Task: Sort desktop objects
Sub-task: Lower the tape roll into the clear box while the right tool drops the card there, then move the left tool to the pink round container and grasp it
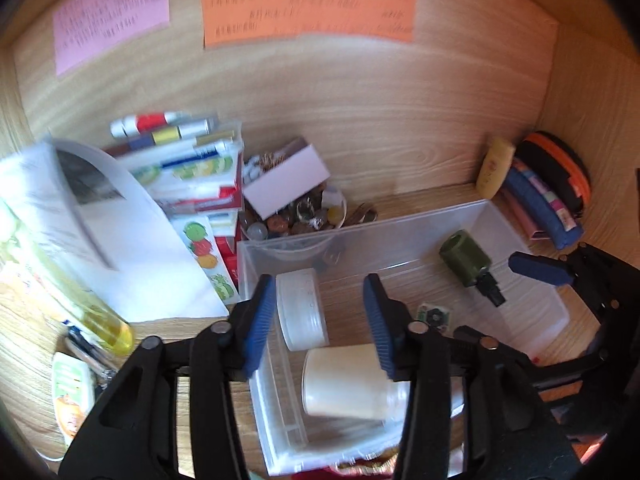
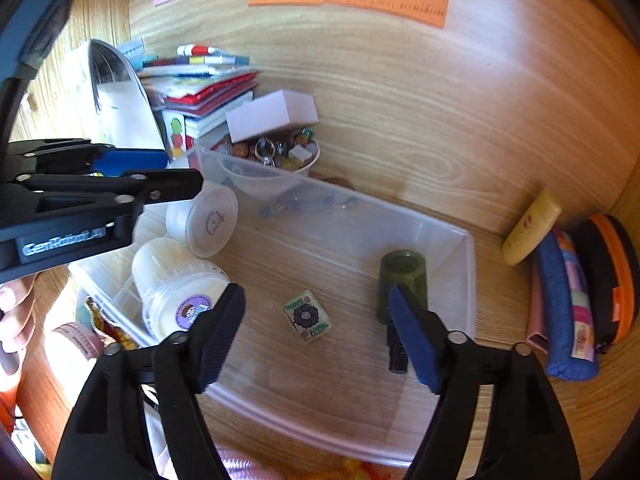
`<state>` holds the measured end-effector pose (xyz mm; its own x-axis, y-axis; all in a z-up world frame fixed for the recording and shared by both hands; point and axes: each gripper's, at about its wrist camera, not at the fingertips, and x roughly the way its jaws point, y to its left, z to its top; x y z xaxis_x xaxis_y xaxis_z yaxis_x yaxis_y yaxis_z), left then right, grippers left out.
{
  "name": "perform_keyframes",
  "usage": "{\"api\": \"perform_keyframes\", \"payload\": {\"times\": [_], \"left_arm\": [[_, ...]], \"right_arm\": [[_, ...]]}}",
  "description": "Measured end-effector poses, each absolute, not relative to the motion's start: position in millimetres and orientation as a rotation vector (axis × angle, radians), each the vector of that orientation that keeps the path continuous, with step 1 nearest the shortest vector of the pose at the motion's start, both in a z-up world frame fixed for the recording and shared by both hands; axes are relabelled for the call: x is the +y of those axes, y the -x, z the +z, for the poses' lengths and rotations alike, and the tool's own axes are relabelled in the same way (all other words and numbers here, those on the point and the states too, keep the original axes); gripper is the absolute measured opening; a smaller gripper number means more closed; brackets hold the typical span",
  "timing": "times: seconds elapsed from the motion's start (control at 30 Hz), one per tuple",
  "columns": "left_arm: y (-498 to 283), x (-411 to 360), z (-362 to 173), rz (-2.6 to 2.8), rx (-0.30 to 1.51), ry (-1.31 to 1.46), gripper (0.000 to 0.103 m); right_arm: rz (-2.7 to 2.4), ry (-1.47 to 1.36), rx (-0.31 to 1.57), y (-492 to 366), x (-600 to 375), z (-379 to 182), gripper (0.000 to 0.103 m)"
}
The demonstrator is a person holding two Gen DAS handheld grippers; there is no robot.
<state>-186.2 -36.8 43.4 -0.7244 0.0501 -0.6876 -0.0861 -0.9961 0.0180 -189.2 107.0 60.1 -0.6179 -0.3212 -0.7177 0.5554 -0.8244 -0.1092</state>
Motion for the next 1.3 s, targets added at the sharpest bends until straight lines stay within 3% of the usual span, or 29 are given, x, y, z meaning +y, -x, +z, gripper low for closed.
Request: {"api": "perform_keyframes", "payload": {"times": [0.2, 0.33, 0.43, 0.5, 1.3], "left_arm": [[155, -30, 63, 2.911, 0.142, 1.03, 0.062], [139, -30, 67, 2.922, 0.141, 1.008, 0.064], [127, -32, 65, 2.923, 0.127, 1.011, 0.069], [118, -33, 63, 2.925, 0.126, 1.018, 0.069], [22, -68, -11, 2.893, 0.099, 1.312, 0.069]], "right_arm": [[-2.44, -0.94, 0.456, 173, 112, 67, 0.073], [-2.455, -0.927, 0.44, 162, 122, 69, 0.074], [-2.468, -0.92, 0.417, 153, 133, 71, 0.079], [-2.478, -0.912, 0.401, 146, 141, 72, 0.083], [-2.467, -1.067, 0.512, 73, 207, 13, 0.083]]}}
